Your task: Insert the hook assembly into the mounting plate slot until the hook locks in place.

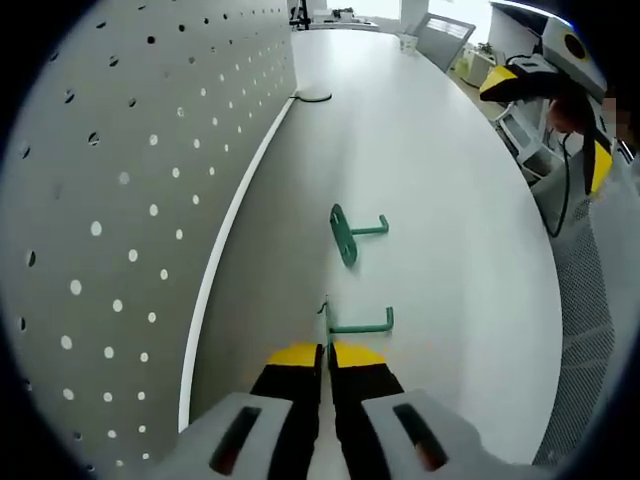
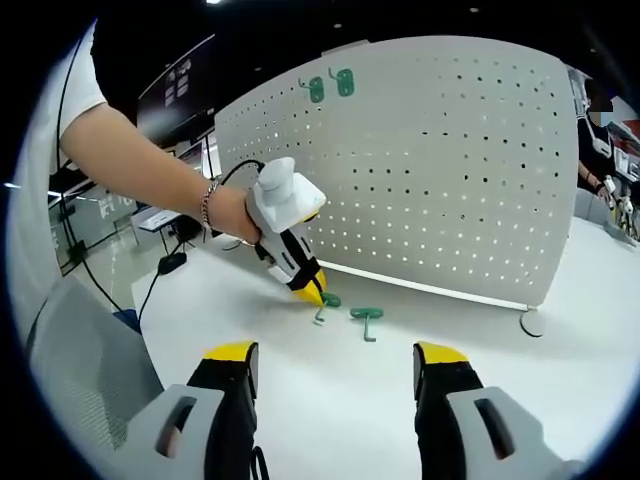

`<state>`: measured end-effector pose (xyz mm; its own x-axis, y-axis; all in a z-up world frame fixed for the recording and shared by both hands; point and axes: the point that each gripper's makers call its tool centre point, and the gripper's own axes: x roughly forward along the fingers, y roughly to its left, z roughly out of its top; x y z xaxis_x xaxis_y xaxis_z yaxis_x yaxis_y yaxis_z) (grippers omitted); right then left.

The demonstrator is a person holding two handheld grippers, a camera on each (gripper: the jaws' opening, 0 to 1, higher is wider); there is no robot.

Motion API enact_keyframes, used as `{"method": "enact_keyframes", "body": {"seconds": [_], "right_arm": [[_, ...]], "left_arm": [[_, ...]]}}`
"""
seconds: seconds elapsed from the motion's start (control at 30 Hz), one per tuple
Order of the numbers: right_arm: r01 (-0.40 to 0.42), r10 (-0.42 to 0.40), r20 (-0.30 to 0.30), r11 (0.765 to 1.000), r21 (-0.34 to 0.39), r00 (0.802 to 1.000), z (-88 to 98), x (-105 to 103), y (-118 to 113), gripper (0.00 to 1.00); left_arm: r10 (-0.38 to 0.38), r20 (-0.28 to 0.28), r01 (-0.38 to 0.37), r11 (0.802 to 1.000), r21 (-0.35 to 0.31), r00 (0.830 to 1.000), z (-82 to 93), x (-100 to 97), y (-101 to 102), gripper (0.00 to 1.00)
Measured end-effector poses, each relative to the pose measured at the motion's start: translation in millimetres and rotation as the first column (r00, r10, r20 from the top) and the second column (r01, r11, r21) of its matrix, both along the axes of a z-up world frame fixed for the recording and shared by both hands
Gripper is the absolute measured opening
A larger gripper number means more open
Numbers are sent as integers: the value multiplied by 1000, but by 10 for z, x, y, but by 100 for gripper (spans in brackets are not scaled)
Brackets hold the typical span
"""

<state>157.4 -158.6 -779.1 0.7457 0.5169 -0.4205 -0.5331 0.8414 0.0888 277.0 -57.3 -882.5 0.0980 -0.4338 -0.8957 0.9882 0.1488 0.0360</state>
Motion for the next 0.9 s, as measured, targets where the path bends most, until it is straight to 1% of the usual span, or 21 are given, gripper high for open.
{"method": "enact_keyframes", "body": {"seconds": [0.33,0.47,0.53,0.6,0.67,0.7,0.73,0.77,0.8,0.83,0.9], "right_arm": [[3,-3,0,1000,1,1000,1,-1,-4,61],[-5,5,-2,1000,-6,1000,-11,-9,3,61],[-5,5,-3,1000,-4,1000,-11,-9,8,61],[-3,3,-2,1000,-2,1000,-12,-4,3,61],[0,0,-1,1000,0,1000,-12,1,-4,61],[1,-1,-1,1000,0,1000,-11,2,-6,61],[1,-1,-1,1000,1,1000,-9,2,-7,61],[2,-2,0,1000,1,1000,-7,2,-8,61],[1,-1,1,1000,-1,1000,-3,3,-7,61],[1,-1,2,1000,0,1000,1,3,-7,61],[2,-2,5,1000,1,1000,7,8,-10,61]], "left_arm": [[0,6,0,1000,-2,1000,-7,5,0,3],[11,6,-10,1000,-13,1000,-1,2,1,3],[18,10,-17,998,-61,1000,10,5,-22,3],[56,4,-55,994,-98,998,16,28,-14,3],[59,15,-56,985,-163,998,77,43,-66,3],[60,23,-56,985,-163,998,94,48,-53,3],[52,52,-42,984,-175,997,130,69,-60,3],[56,64,-43,981,-188,996,156,85,-67,3],[67,61,-53,976,-210,996,196,90,-78,3],[74,62,-59,975,-216,995,214,96,-72,3],[75,75,-53,967,-251,994,275,113,-95,3]]}}
